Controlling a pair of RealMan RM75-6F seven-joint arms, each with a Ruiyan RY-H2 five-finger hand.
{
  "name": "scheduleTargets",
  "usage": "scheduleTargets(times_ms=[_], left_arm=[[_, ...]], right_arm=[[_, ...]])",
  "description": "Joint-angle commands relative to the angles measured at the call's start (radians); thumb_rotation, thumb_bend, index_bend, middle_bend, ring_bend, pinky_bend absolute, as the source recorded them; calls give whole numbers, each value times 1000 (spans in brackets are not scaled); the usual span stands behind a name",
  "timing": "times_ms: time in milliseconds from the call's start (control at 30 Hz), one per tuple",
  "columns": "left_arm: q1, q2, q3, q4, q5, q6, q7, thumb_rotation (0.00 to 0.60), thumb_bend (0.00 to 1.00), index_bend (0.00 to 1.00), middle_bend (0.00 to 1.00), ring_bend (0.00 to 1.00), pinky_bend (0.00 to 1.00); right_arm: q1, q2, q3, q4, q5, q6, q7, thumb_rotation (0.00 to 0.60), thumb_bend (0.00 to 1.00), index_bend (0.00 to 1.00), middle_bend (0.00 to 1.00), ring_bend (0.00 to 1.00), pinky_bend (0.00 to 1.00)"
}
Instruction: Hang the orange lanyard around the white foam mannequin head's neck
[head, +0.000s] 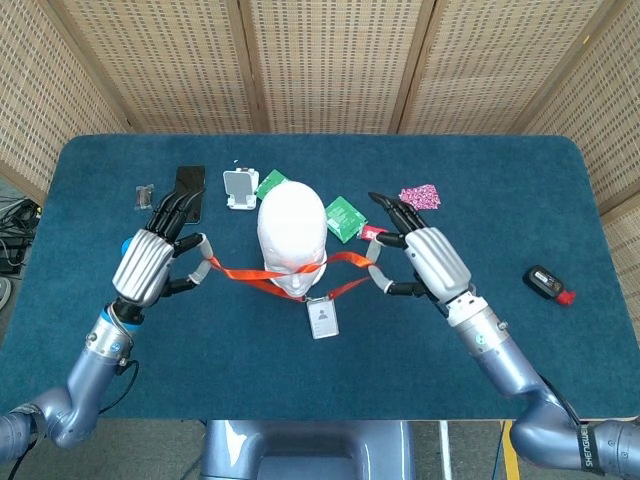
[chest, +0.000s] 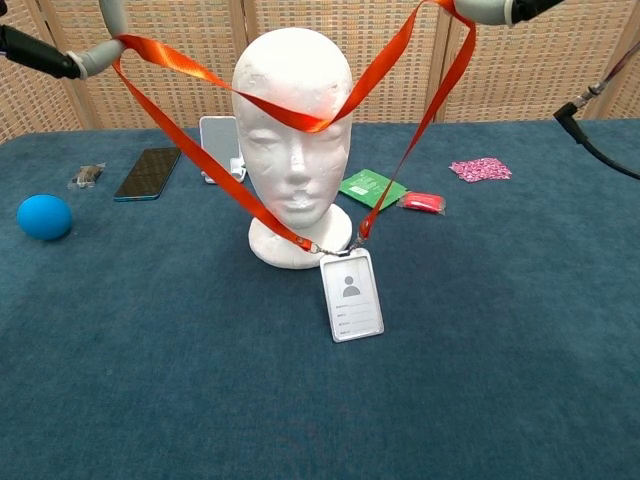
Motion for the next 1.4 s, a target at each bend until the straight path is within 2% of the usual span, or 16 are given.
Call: scheduleTargets(times_ms=[33,133,367,533,700,1033,1400], left_arm=[[-24,25,-42,-32,-79,-65,-32,600,416,724,0,0,0],[-36,54,-71,-80,-138,-117,-110,600,416,724,0,0,0],[-53,88,-122,-90,-211,-154,-134,600,416,724,0,0,0],[-55,115,-144,-120,-262,-180,-149,600,416,723,0,0,0],[-72,125,-173,-137,-343,-220,-133,600,416,719,0,0,0],[-145,100,-221,-80,-545,-339,-82,600,416,715,0,0,0],[-185,35,-220,69,-627,-428,-120,600,416,674,0,0,0]], right_arm=[[17,-16,36,19,56,1,1,600,669,782,45,0,0],[35,-23,73,34,120,-7,6,600,669,782,45,0,0],[53,-26,144,48,221,-15,58,600,668,782,46,0,0],[61,-32,165,68,252,-22,82,600,668,782,44,0,0],[102,-57,186,114,338,-61,64,600,668,782,44,0,0],[208,-108,175,252,500,-122,-111,600,668,780,44,0,0],[272,-181,146,405,586,-198,-171,600,665,778,46,0,0]])
